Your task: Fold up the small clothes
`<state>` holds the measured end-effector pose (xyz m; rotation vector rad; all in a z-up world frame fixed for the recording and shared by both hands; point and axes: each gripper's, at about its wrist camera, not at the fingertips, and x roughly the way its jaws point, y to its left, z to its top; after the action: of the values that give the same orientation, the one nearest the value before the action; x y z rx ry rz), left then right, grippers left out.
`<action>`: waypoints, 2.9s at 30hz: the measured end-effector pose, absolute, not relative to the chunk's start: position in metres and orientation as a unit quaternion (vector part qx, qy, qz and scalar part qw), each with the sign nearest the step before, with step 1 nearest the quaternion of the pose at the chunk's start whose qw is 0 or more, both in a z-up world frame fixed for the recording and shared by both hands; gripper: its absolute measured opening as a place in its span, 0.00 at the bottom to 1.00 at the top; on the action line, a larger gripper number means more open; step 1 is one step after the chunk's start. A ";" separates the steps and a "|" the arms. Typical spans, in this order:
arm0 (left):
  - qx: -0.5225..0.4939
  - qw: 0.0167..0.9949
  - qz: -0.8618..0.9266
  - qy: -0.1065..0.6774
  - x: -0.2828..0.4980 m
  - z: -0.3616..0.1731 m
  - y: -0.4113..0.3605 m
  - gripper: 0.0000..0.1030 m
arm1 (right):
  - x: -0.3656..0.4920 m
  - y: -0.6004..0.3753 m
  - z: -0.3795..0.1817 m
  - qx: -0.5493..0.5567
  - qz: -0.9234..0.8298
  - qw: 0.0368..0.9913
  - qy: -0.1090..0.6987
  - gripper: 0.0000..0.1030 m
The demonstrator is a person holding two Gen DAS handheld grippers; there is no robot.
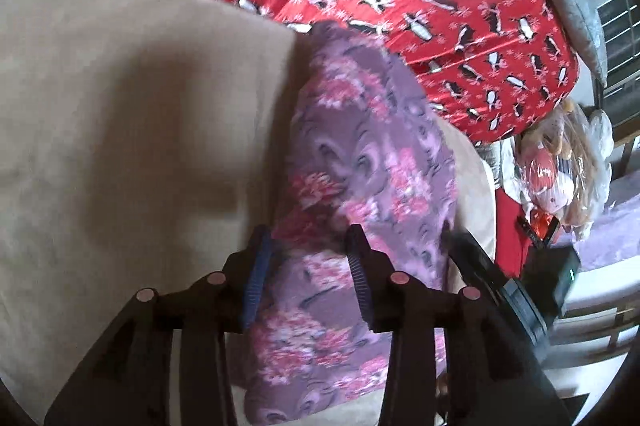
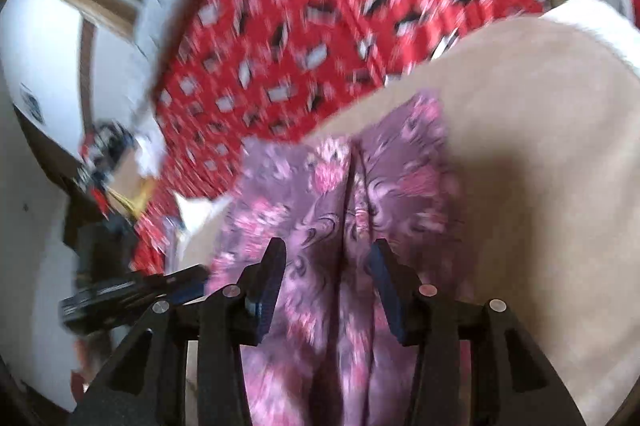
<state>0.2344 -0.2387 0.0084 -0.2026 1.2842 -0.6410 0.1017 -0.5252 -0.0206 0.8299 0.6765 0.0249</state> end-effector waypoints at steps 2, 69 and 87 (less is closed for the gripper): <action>-0.090 0.744 -0.296 0.592 0.236 0.005 -0.235 0.39 | 0.125 -0.516 -0.032 0.385 0.006 0.854 0.351 0.46; 0.097 0.824 -0.229 0.509 0.244 0.007 -0.320 0.89 | 0.115 -0.522 -0.007 0.270 -0.068 0.900 0.334 0.43; 0.057 0.786 -0.272 0.553 0.211 0.007 -0.277 0.90 | 0.053 -0.518 -0.016 0.285 -0.093 0.878 0.372 0.49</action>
<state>0.2114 -0.2770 0.0073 0.1239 1.1919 -0.5862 0.0528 -0.5175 -0.0161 0.5949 0.7755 -0.1930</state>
